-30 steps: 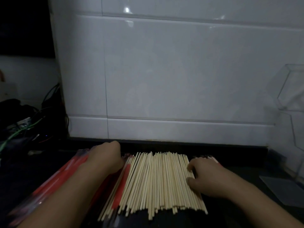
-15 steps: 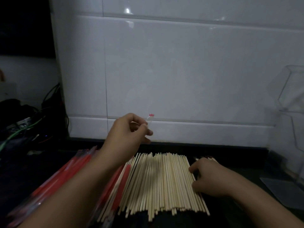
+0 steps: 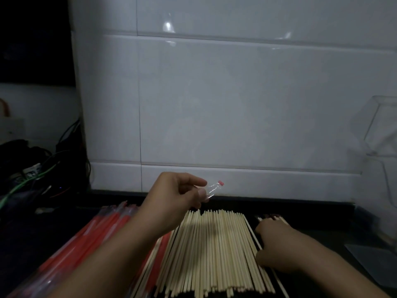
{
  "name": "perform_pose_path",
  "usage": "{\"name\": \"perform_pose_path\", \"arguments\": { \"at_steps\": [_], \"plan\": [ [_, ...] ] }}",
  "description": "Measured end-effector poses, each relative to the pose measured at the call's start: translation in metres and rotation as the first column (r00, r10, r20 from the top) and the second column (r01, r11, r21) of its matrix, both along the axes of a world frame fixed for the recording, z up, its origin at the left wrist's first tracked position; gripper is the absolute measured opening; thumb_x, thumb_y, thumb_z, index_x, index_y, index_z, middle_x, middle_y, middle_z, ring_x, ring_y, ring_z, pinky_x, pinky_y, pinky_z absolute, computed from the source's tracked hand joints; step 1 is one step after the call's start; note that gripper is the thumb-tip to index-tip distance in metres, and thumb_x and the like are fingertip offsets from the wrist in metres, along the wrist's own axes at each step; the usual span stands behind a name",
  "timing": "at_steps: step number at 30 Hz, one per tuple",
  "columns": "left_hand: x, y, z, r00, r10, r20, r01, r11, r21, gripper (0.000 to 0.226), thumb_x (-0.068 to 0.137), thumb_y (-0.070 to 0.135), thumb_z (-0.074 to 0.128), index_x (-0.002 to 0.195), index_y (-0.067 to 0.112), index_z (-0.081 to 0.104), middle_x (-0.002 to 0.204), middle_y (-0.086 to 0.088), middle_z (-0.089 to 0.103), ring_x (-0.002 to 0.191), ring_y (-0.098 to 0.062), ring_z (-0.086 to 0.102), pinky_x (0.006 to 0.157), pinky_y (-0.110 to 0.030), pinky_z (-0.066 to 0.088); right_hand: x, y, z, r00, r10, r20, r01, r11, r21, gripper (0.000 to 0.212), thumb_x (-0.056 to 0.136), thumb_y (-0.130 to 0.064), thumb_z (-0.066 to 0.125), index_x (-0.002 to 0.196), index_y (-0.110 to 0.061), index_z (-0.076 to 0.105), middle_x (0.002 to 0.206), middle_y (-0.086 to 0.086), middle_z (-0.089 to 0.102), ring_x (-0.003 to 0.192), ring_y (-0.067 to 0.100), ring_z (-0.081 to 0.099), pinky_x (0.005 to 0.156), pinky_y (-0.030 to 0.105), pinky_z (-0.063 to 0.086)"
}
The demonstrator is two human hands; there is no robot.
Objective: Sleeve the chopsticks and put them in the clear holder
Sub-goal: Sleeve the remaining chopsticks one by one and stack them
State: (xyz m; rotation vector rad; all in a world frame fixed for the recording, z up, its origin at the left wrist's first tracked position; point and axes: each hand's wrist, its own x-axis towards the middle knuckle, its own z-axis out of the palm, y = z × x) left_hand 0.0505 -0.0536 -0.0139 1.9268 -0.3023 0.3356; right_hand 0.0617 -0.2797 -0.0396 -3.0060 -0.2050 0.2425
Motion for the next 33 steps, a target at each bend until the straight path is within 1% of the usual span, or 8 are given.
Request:
{"name": "perform_pose_path", "arguments": {
  "at_steps": [2,6,8,11,15,20,24,33],
  "plan": [
    [-0.001,-0.001,-0.002,0.999,0.045,0.028,-0.047,0.996,0.075,0.019,0.094,0.018,0.065,0.109,0.029,0.068,0.087,0.005,0.075,0.082,-0.003,0.070,0.073,-0.020,0.053,-0.003,0.000,0.004,0.999,0.001,-0.049,-0.001,1.000,-0.012,0.015,0.081,-0.026,0.065,0.090,-0.023,0.053,0.097,-0.005,0.056,0.093,0.012,0.058,0.081,0.027,0.052],
    [-0.002,-0.003,-0.003,0.995,0.075,0.065,-0.082,0.990,0.117,0.018,0.097,0.020,0.061,0.108,0.032,0.068,0.083,0.007,0.071,0.079,0.002,0.065,0.063,-0.010,0.045,-0.008,0.001,0.009,0.996,0.052,-0.077,-0.052,0.999,0.010,0.059,0.084,-0.024,0.067,0.136,-0.030,0.039,0.121,-0.006,0.050,0.101,0.009,0.049,0.081,0.022,0.044],
    [-0.002,-0.003,-0.002,0.995,0.069,0.067,-0.072,0.996,0.052,0.015,0.097,0.017,0.061,0.103,0.027,0.070,0.083,0.005,0.072,0.078,0.003,0.067,0.067,-0.011,0.048,-0.008,0.002,0.010,0.996,0.073,-0.059,-0.072,0.997,0.015,0.062,0.084,-0.025,0.066,0.137,-0.033,0.036,0.111,-0.010,0.047,0.099,0.007,0.048,0.075,0.021,0.043],
    [-0.004,-0.004,0.004,1.000,-0.023,-0.001,0.022,0.948,-0.318,0.014,0.096,0.009,0.059,0.104,0.012,0.070,0.093,-0.004,0.077,0.087,-0.016,0.074,0.085,-0.031,0.057,-0.007,-0.001,0.008,0.994,0.076,-0.082,-0.070,0.995,0.067,0.053,0.085,-0.029,0.063,0.130,-0.038,0.037,0.094,-0.014,0.046,0.082,0.001,0.051,0.061,0.019,0.040],
    [-0.005,0.003,0.018,1.000,-0.005,0.016,0.014,0.803,-0.595,0.015,0.096,0.011,0.059,0.106,0.002,0.066,0.090,-0.012,0.077,0.088,-0.026,0.075,0.081,-0.032,0.057,0.000,-0.008,0.003,0.999,0.049,0.000,-0.046,0.928,0.369,0.015,0.086,-0.024,0.061,0.098,-0.033,0.059,0.077,-0.005,0.064,0.063,0.006,0.062,0.056,0.022,0.046],
    [-0.001,0.012,0.018,0.988,0.112,0.102,-0.039,0.839,-0.543,0.016,0.095,0.018,0.064,0.099,0.004,0.069,0.085,-0.010,0.077,0.081,-0.024,0.075,0.078,-0.034,0.059,-0.010,-0.003,0.023,0.982,-0.083,0.172,-0.116,0.460,0.881,0.028,0.088,0.015,0.050,0.091,-0.003,0.071,0.067,0.017,0.067,0.053,0.019,0.060,0.050,0.026,0.044],
    [-0.005,0.001,0.012,0.989,0.061,0.135,-0.006,0.926,-0.376,0.014,0.093,0.019,0.066,0.093,0.006,0.071,0.080,-0.005,0.077,0.075,-0.017,0.074,0.072,-0.025,0.061,-0.015,-0.001,0.034,0.954,-0.185,0.237,-0.245,-0.019,0.969,0.022,0.085,0.013,0.057,0.097,-0.002,0.066,0.082,0.016,0.074,0.073,0.025,0.070,0.059,0.025,0.049],
    [-0.005,-0.020,-0.006,0.989,-0.037,0.146,0.022,0.994,0.108,0.010,0.092,0.031,0.066,0.084,0.029,0.073,0.079,0.010,0.074,0.076,-0.002,0.069,0.079,-0.030,0.059,-0.014,-0.005,0.039,0.929,-0.340,0.147,-0.257,-0.305,0.917,0.031,0.101,-0.027,0.046,0.088,-0.006,0.065,0.057,0.002,0.059,0.051,0.008,0.054,0.050,0.019,0.044]
  ]
}}
